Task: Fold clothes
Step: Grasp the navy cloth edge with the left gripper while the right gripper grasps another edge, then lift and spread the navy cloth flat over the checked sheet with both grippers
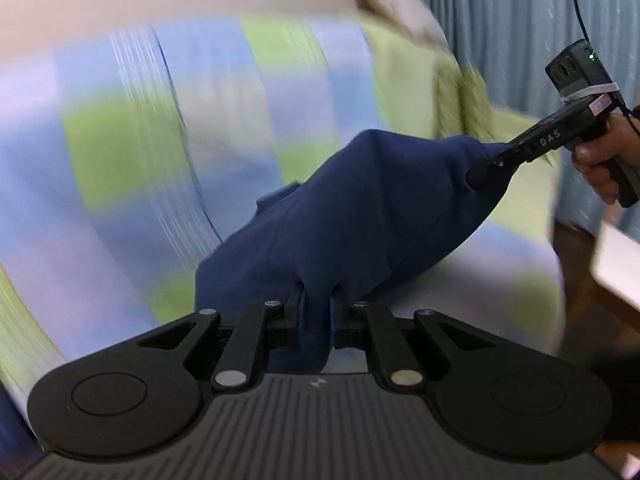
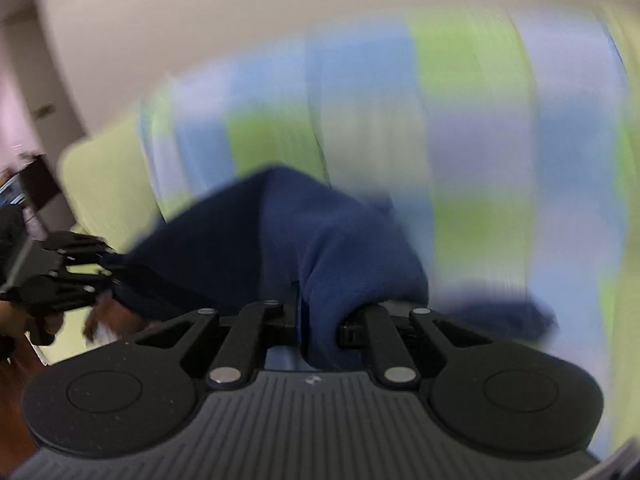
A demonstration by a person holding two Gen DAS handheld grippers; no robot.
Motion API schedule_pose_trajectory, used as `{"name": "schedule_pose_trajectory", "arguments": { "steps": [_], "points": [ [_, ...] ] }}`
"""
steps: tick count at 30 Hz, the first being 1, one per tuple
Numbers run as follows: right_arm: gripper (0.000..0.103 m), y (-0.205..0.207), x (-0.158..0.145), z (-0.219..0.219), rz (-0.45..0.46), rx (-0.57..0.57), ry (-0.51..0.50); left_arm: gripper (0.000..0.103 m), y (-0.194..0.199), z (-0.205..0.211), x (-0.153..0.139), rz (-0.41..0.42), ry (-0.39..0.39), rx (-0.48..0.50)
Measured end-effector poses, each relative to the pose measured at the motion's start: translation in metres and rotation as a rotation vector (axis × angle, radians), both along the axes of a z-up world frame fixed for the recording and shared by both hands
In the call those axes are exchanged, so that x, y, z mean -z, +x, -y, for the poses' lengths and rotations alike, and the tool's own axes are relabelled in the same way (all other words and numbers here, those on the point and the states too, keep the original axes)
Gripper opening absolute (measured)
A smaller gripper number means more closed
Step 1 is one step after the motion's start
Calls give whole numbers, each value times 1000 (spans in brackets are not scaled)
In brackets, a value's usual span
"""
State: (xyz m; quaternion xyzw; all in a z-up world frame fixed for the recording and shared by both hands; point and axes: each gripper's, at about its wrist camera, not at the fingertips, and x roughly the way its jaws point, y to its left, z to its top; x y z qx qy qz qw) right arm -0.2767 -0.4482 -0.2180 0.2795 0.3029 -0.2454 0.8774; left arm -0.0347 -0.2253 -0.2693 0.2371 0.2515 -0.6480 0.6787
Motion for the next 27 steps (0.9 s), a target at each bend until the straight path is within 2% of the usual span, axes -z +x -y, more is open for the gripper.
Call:
{"name": "schedule_pose_trajectory", "arguments": {
  "steps": [3,6,9,12,15,18,24,27],
  "points": [
    [10,-22,60,-29,-72,3,71,10,-39,-31,44,-35,26,6],
    [10,-47,105,-50,-68,-47,82,10,-66,-60,70,-49,-2,-21],
    [10,-64,127,-53,-17,-82,57,10,-68,-86,90,-9,-89,-52],
    [10,-73,148,-46,64,-99,30,10,-67,-55,101,26,-146,-63],
    [10,-70,160,-45,123,-112,-19,10,-64,-28,105,89,-195,-40],
    [10,-67,173,-46,192,-116,-54,10,-64,-31,110,140,-257,-14],
    [9,-64,173,-56,204,-130,-123,10,-60,-42,110,200,-312,39],
    [9,-66,170,-63,194,-126,-147,11,-53,-42,107,195,-331,40]
  ]
}}
